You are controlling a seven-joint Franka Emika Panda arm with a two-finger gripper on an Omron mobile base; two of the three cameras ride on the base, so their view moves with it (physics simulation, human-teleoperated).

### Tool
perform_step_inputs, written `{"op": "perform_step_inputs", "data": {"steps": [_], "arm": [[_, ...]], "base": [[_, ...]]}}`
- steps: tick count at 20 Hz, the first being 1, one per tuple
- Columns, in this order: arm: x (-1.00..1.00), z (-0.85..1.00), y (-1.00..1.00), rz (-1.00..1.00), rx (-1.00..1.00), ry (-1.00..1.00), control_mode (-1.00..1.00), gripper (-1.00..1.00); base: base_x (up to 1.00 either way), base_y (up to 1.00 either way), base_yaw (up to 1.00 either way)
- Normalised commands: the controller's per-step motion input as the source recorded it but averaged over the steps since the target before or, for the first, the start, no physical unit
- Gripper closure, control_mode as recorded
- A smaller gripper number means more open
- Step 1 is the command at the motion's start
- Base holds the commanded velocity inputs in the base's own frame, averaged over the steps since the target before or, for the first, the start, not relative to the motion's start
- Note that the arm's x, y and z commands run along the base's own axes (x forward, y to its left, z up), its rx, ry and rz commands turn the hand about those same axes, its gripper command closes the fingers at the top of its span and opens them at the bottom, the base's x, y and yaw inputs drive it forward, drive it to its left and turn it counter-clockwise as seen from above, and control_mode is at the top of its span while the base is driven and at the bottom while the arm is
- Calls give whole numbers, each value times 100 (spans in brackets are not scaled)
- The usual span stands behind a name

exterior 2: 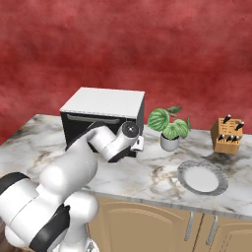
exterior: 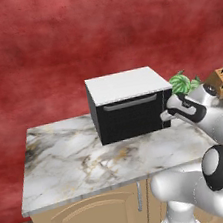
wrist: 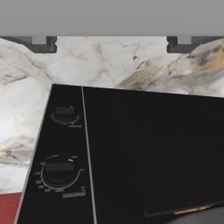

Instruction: Pick up the bagel from the plate, place it on the toaster oven rack, close the door, and set the timer.

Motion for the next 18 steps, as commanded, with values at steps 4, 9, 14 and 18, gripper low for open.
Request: {"op": "perform_step_inputs", "data": {"steps": [4,9,14,18], "arm": [[16,-2,0,0,0,0,-100,-100],[21,-8,0,0,0,0,-100,-100],[21,-16,0,0,0,2,-100,-100],[21,-24,0,0,0,0,-100,-100]], "base": [[0,0,0],[0,0,0],[0,0,0],[0,0,0]]}}
